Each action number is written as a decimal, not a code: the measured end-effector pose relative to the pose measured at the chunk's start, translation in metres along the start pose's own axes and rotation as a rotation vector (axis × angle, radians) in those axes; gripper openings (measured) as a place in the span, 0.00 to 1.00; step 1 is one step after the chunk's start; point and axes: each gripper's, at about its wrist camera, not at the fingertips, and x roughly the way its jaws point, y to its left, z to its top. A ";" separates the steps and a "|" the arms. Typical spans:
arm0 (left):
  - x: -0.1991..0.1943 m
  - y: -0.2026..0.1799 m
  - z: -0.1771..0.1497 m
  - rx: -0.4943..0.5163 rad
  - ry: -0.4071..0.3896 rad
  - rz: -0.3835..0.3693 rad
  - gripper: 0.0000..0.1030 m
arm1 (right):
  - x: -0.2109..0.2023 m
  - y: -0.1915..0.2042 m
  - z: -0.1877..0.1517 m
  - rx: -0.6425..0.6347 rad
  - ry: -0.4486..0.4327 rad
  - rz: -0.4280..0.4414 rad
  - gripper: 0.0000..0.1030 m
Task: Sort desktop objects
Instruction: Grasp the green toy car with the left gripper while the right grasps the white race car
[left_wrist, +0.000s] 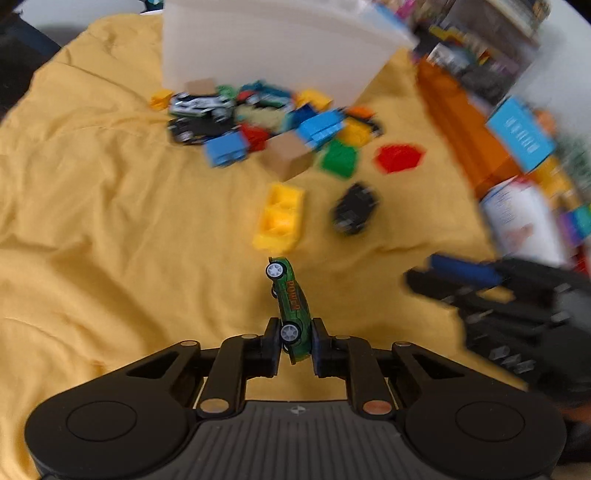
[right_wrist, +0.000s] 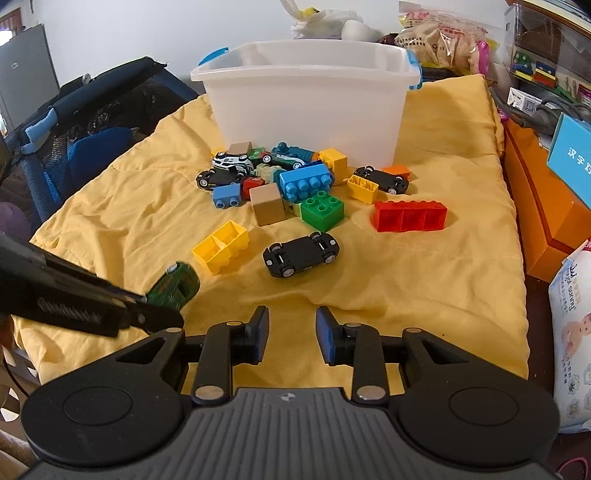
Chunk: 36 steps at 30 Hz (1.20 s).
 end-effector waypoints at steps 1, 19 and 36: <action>-0.001 0.001 0.000 0.008 -0.002 0.037 0.31 | 0.001 0.000 0.001 0.008 0.003 0.006 0.31; -0.032 0.003 -0.001 0.144 -0.158 0.226 0.66 | 0.078 -0.030 0.043 0.503 0.065 0.012 0.29; 0.000 -0.015 -0.006 0.166 -0.049 0.257 0.66 | 0.026 0.028 0.009 -0.333 0.117 -0.137 0.28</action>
